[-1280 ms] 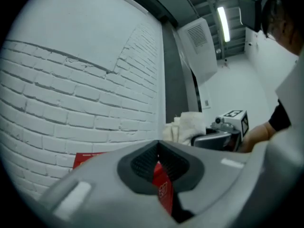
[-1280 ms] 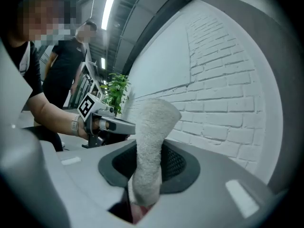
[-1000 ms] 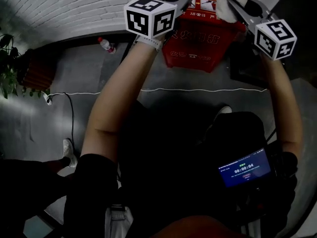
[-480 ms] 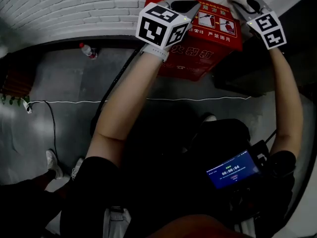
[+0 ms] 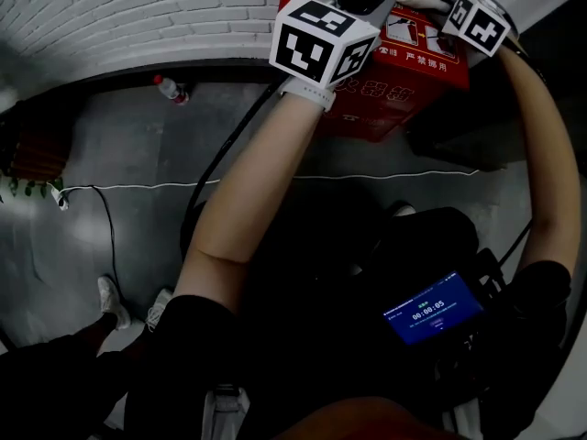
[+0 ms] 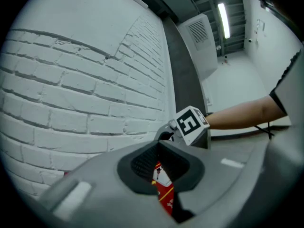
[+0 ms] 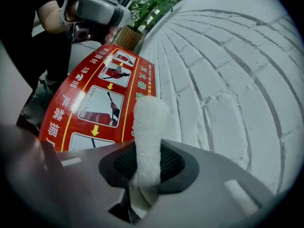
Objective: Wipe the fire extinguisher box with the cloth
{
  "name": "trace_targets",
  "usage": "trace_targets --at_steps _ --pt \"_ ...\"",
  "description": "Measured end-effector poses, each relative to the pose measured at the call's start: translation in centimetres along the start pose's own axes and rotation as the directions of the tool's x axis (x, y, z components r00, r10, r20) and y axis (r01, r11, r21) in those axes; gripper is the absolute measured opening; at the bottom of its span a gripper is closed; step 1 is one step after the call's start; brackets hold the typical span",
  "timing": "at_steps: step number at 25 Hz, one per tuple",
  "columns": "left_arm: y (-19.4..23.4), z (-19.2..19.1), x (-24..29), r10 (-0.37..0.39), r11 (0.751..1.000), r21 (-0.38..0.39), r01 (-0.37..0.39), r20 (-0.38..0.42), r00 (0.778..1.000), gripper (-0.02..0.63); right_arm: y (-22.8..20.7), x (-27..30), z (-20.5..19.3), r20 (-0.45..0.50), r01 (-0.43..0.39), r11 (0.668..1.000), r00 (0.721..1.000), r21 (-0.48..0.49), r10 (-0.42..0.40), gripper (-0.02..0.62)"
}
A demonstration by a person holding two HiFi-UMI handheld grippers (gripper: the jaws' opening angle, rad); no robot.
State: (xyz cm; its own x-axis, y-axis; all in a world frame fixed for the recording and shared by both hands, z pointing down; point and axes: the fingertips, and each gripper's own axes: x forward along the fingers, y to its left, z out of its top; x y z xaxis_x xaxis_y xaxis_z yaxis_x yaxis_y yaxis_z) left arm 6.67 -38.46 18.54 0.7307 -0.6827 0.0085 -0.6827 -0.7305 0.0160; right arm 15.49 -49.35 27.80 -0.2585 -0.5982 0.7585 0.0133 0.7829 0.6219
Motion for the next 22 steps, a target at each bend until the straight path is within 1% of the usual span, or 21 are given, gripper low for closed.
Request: trace_targets --at_steps 4,7,10,14,18,22 --pt "-0.6 -0.2 -0.7 -0.006 1.0 -0.007 0.006 -0.007 1.0 0.002 2.1 -1.3 0.6 0.027 -0.087 0.995 0.996 0.041 0.086 0.095" --pt "-1.5 -0.5 -1.0 -0.014 1.0 -0.01 0.014 -0.008 1.0 0.002 4.2 -2.8 1.0 0.047 -0.127 0.99 0.991 0.058 0.124 0.095" --pt "-2.5 -1.2 -1.4 -0.018 1.0 -0.007 0.018 -0.022 1.0 0.002 6.2 -4.3 1.5 0.07 -0.144 0.987 0.988 0.066 0.14 0.095" --pt "-3.9 -2.1 -1.8 -0.02 1.0 0.0 0.02 -0.043 0.999 0.002 8.8 -6.0 2.1 0.078 -0.163 0.985 0.984 0.054 0.159 0.095" --pt "-4.9 -3.1 -3.0 -0.021 0.999 0.023 0.023 -0.067 0.997 0.002 11.6 -7.7 2.9 0.074 -0.195 0.98 0.979 0.033 0.192 0.095" --pt "-4.6 -3.6 -4.6 -0.004 0.999 0.036 0.007 -0.082 0.997 0.002 14.0 -9.0 3.5 0.057 -0.231 0.973 0.972 0.009 0.23 0.095"
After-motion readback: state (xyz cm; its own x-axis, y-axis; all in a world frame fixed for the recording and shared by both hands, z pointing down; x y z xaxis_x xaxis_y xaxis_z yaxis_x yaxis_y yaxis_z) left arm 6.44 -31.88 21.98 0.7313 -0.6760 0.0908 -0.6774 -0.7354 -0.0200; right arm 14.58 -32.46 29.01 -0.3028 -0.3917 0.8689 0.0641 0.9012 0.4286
